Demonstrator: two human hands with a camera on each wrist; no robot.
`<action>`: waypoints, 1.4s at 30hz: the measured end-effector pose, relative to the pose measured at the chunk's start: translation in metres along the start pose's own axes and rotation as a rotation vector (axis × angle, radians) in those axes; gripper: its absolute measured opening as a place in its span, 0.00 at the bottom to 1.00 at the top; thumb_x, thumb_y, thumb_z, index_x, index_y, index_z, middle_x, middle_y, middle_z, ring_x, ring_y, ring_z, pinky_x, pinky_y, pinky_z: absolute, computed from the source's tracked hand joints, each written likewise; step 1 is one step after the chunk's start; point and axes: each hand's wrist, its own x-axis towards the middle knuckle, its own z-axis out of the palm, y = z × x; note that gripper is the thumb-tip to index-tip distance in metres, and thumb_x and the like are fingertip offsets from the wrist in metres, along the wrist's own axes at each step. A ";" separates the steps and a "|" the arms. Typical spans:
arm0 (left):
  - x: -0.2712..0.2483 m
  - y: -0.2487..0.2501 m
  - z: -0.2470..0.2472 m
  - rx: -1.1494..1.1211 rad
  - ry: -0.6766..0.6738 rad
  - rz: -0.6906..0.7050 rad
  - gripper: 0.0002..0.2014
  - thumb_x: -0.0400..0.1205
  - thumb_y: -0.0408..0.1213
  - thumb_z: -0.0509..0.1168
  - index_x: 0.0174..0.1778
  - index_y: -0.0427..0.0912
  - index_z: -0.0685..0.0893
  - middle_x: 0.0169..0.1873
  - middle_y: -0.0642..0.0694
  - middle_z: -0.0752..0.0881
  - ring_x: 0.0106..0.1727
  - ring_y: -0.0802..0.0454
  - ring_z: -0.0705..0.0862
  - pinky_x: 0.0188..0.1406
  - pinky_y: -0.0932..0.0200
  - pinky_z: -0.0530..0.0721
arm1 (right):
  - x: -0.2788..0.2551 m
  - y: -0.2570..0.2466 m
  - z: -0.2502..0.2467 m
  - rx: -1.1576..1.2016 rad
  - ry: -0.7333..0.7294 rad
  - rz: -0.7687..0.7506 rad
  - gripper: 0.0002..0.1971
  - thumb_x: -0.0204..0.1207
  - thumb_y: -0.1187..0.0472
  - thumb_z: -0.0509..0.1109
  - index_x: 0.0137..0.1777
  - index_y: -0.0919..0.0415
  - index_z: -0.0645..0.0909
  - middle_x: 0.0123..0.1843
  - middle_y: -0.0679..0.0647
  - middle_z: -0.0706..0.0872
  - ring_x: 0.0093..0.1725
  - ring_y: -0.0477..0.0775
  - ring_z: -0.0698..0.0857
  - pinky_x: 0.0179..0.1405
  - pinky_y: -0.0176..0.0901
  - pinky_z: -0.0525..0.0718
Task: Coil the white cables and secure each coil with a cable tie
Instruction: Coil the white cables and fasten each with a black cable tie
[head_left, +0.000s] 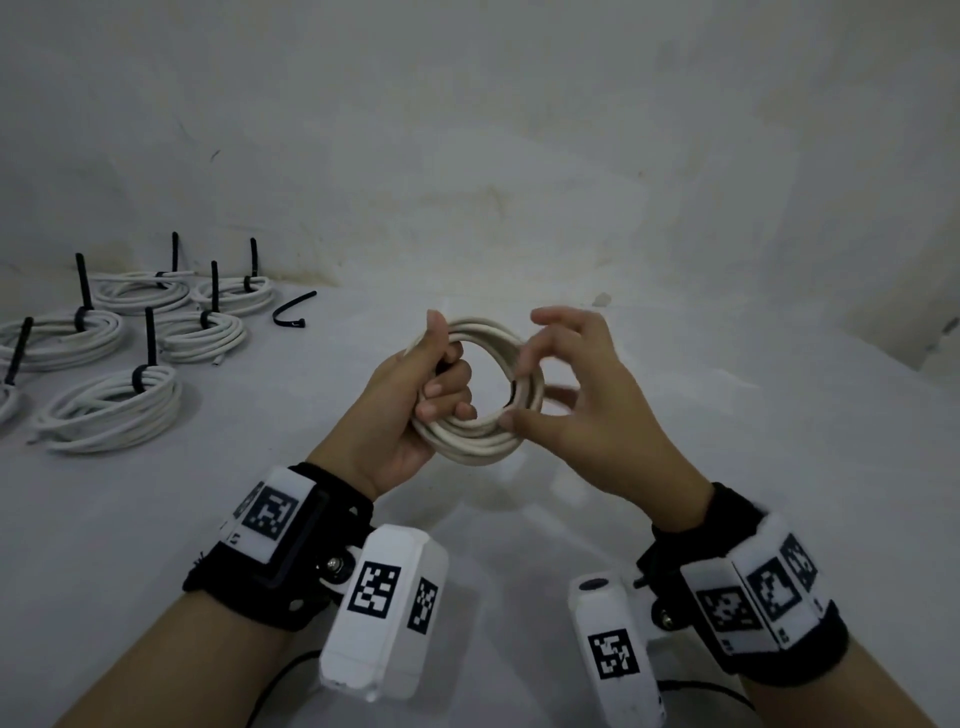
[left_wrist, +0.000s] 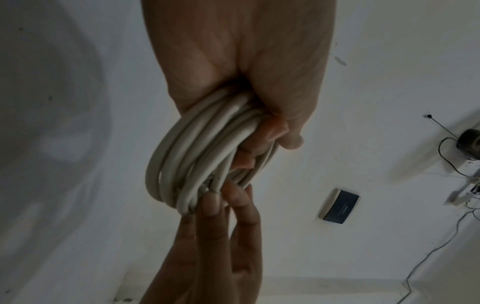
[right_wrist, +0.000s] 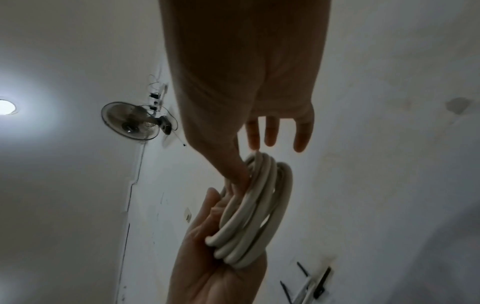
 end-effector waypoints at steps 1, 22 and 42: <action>0.000 0.000 0.000 0.021 -0.006 -0.003 0.18 0.73 0.55 0.58 0.34 0.43 0.69 0.15 0.55 0.62 0.12 0.63 0.62 0.20 0.69 0.75 | 0.000 -0.001 0.003 0.159 -0.019 0.091 0.24 0.67 0.75 0.76 0.48 0.46 0.73 0.66 0.50 0.71 0.66 0.50 0.79 0.54 0.37 0.85; 0.001 0.017 -0.001 0.304 0.174 0.119 0.16 0.83 0.45 0.62 0.33 0.40 0.74 0.16 0.52 0.65 0.16 0.57 0.66 0.24 0.61 0.77 | 0.036 -0.006 0.048 0.495 0.250 0.170 0.34 0.68 0.41 0.66 0.53 0.77 0.78 0.21 0.47 0.74 0.21 0.48 0.77 0.24 0.39 0.78; -0.033 0.107 -0.159 0.506 0.648 0.425 0.20 0.87 0.42 0.57 0.27 0.42 0.74 0.14 0.54 0.67 0.16 0.58 0.69 0.28 0.56 0.78 | 0.175 -0.008 0.184 0.282 0.059 0.220 0.26 0.83 0.43 0.61 0.38 0.66 0.84 0.32 0.57 0.87 0.32 0.52 0.86 0.44 0.50 0.86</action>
